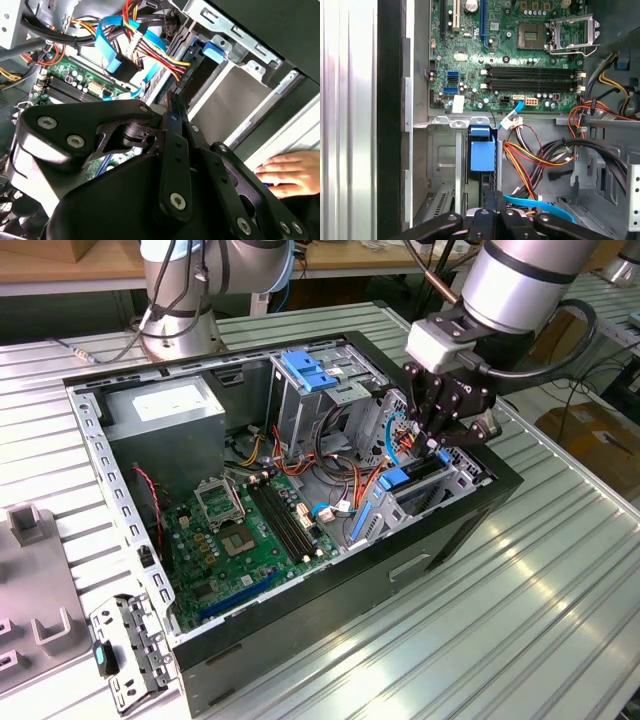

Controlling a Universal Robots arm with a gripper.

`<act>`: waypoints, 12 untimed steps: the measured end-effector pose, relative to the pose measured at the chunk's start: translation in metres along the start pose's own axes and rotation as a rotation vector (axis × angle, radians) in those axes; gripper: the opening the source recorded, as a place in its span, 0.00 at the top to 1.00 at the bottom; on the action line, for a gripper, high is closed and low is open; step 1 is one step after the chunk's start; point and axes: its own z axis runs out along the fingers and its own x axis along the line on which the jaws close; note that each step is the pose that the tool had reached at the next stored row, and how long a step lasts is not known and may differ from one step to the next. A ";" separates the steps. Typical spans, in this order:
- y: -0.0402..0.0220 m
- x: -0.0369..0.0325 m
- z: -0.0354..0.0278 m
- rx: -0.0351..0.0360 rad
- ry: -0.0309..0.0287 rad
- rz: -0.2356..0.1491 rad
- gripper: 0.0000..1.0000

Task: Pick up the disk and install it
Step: 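Insert the second disk wire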

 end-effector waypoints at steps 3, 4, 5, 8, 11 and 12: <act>-0.0003 -0.0002 -0.0153 0.0000 -0.0001 0.000 0.89; -0.0004 -0.0008 -0.0221 -0.0001 -0.0003 0.000 0.89; -0.0005 -0.0024 -0.0242 -0.0009 0.0018 0.000 0.89; -0.0014 -0.0080 -0.0288 -0.0092 0.0103 0.000 0.89; -0.0028 -0.0161 -0.0316 -0.0189 0.0189 0.000 0.89; -0.0036 -0.0205 -0.0322 -0.0222 0.0226 0.000 0.89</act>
